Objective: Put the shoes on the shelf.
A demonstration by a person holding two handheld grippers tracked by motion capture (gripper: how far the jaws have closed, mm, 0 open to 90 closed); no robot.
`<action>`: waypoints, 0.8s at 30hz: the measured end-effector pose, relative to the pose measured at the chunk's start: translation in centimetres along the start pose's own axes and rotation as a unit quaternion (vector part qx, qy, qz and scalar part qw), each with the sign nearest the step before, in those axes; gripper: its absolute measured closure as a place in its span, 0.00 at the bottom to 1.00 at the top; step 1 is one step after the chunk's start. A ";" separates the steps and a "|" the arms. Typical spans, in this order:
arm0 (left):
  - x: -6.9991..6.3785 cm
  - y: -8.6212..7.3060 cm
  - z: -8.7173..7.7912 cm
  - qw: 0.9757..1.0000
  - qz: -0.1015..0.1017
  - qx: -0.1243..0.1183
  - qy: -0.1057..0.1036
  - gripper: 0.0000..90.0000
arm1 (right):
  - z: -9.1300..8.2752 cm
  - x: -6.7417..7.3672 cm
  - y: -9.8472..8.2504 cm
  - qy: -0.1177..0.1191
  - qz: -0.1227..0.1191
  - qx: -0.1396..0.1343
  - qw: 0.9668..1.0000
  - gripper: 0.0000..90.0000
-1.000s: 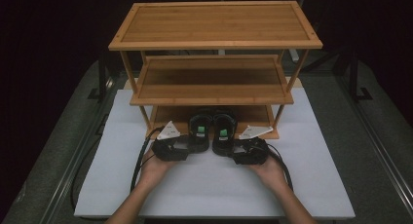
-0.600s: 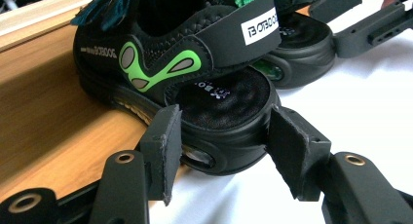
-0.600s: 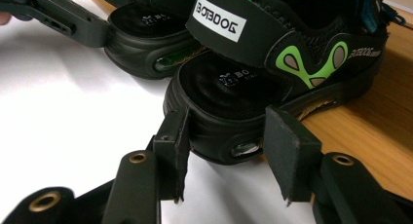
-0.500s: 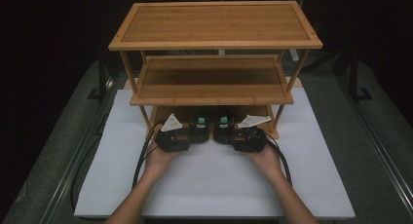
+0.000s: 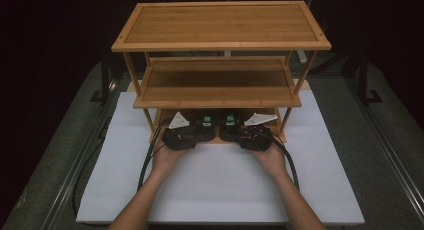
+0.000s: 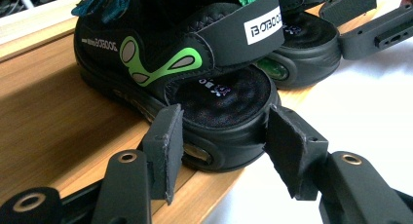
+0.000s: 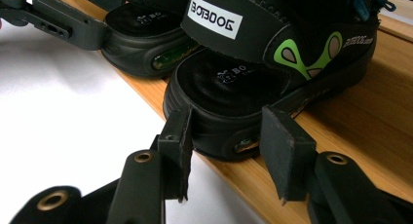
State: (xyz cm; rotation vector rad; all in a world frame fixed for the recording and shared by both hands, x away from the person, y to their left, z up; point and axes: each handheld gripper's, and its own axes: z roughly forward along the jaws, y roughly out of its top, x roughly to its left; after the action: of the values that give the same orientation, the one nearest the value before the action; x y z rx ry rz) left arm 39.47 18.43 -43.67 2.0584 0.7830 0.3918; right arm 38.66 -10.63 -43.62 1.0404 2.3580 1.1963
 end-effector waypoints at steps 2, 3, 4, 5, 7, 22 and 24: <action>0.1 0.1 0.2 1.000 -0.004 0.001 0.001 0.53 | 0.2 0.0 0.2 -0.005 -0.001 0.002 1.000 0.62; 0.1 0.1 0.3 1.000 -0.007 0.001 0.000 0.53 | 0.3 -0.1 0.2 -0.006 -0.002 0.002 1.000 0.62; 0.1 0.2 0.3 1.000 -0.009 0.002 0.000 0.53 | 0.4 -0.2 0.3 -0.007 -0.002 0.003 1.000 0.62; 0.1 0.2 0.3 1.000 -0.009 0.003 0.000 0.53 | 0.5 -0.2 0.3 -0.008 -0.004 0.002 1.000 0.62; 0.2 0.2 0.4 1.000 -0.012 0.005 0.000 0.53 | 0.6 -0.3 0.3 -0.009 -0.002 0.002 1.000 0.62; 0.6 0.4 1.1 1.000 -0.012 0.008 0.008 0.52 | 1.1 -0.4 0.3 -0.011 0.010 -0.001 1.000 0.59; 0.6 0.4 1.0 1.000 -0.011 0.009 0.009 0.53 | 0.9 -0.4 0.3 -0.002 0.010 -0.002 1.000 0.55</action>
State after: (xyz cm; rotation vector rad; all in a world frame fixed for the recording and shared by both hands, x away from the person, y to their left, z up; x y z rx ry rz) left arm 40.60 18.00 -43.91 2.0639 0.8211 0.3921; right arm 39.59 -10.26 -43.94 1.0673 2.3463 1.2060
